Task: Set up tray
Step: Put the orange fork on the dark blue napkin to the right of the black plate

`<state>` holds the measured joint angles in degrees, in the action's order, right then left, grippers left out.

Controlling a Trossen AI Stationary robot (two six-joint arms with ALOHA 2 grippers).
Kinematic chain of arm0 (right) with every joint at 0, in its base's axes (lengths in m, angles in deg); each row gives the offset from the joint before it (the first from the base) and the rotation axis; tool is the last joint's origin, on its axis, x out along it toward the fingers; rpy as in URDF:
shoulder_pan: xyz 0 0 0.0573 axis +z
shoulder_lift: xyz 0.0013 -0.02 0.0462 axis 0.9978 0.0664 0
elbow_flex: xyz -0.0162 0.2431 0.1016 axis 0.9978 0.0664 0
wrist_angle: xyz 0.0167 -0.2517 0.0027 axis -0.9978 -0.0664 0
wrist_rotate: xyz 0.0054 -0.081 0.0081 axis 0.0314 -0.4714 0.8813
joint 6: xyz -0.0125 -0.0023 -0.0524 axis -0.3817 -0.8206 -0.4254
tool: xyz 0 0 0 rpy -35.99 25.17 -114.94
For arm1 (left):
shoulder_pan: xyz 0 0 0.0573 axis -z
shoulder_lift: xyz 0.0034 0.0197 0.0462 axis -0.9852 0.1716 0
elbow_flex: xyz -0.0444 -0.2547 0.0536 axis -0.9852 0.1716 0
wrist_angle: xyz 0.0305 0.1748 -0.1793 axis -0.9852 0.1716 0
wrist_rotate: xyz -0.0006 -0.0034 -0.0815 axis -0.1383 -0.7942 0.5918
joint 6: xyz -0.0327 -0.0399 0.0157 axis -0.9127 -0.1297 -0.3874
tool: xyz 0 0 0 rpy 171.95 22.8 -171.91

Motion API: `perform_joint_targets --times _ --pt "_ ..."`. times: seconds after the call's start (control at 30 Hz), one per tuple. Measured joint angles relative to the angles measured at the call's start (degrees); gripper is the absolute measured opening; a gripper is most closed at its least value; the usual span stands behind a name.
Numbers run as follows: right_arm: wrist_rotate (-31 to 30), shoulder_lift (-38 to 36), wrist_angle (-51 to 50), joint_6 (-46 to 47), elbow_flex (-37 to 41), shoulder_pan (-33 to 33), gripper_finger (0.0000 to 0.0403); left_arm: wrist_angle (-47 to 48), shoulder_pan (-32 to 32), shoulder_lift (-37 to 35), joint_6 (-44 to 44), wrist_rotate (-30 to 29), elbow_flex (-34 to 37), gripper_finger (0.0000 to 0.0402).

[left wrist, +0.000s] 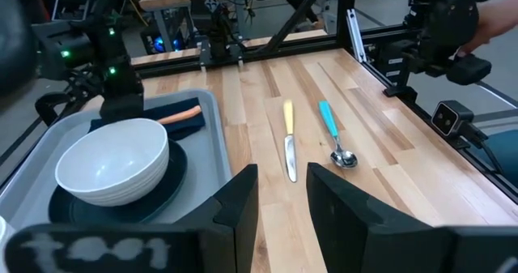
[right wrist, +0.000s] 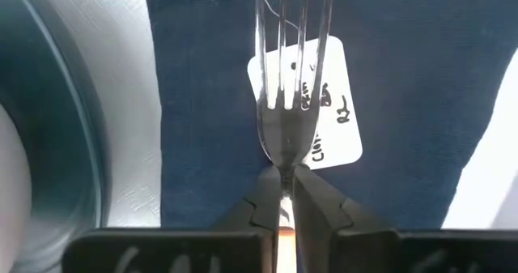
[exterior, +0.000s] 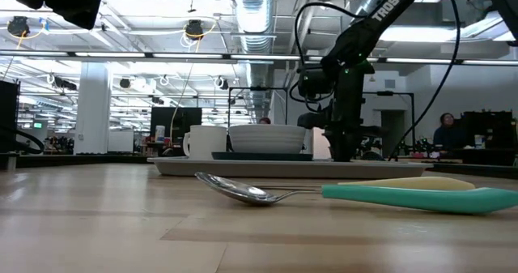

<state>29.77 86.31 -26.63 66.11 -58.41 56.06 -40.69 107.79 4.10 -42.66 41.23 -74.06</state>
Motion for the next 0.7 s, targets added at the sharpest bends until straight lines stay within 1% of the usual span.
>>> perform_joint_targets --times 0.4,0.7 --pt "0.37 -0.25 0.34 0.15 0.02 -0.26 0.0029 -0.04 -0.01 0.00 0.02 -0.01 0.00 0.0096" --pt "0.68 -0.25 0.21 -0.38 0.04 -0.23 0.0080 -0.04 -0.01 0.00 0.04 -0.01 0.00 0.0096"
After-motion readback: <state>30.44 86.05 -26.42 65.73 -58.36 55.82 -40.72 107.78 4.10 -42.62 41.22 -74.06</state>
